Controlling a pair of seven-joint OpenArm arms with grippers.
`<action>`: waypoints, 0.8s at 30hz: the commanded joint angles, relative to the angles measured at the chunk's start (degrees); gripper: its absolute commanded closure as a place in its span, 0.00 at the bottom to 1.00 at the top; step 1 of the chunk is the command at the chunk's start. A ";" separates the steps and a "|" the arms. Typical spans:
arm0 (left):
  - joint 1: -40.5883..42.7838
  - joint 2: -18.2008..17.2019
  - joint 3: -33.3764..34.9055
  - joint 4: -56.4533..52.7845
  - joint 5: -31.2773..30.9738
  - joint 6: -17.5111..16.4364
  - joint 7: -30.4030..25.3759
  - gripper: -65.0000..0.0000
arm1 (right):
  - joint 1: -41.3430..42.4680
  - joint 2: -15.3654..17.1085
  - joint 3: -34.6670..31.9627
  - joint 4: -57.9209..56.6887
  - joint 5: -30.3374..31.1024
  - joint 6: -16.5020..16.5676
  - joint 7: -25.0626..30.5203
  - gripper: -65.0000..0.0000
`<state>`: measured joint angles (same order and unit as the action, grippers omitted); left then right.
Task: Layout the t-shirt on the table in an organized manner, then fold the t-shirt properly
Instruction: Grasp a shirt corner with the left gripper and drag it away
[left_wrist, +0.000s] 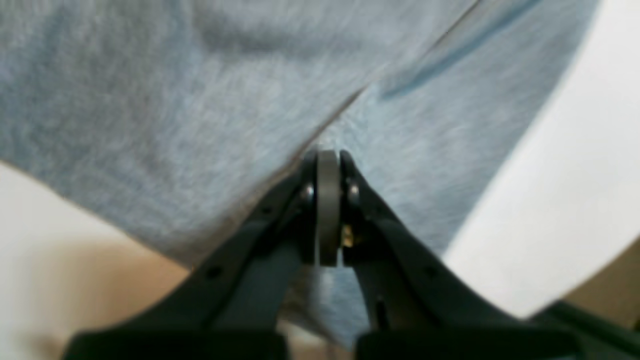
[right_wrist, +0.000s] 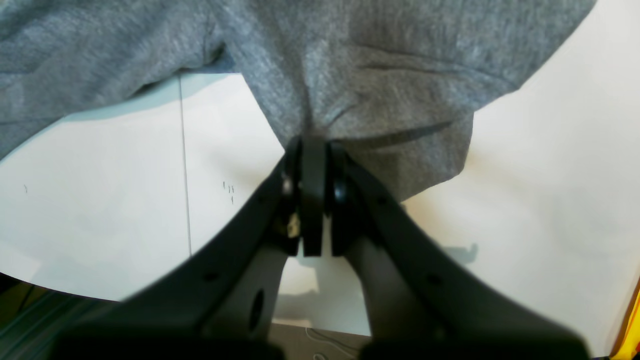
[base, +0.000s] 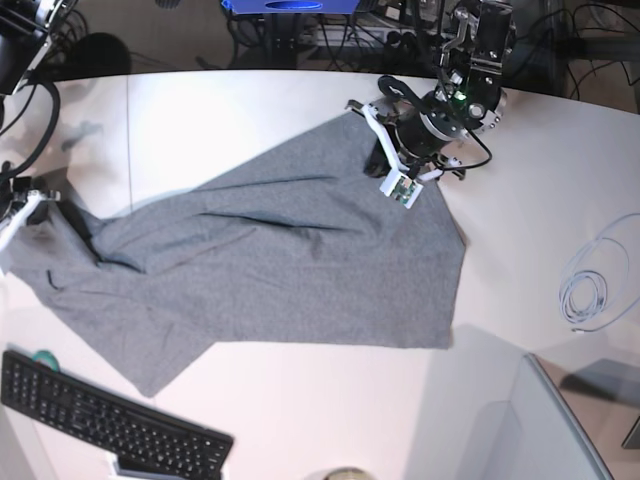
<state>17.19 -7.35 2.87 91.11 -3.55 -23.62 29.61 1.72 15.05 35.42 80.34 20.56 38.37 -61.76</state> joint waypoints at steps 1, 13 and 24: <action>0.26 -1.04 -0.19 2.47 -1.42 -0.08 0.42 1.00 | 0.88 1.17 0.23 0.85 0.67 0.09 0.70 1.00; 11.07 -2.45 5.26 13.02 -5.46 -0.08 3.14 1.00 | 0.88 1.17 0.23 0.76 0.67 0.09 0.70 1.00; 16.08 -2.45 16.33 11.35 -5.37 -0.08 3.14 1.00 | 0.88 -0.59 0.14 0.76 0.67 0.09 0.70 1.00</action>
<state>32.08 -9.87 18.06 102.06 -8.29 -20.93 32.03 1.72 13.26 35.38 80.25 20.64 38.37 -61.71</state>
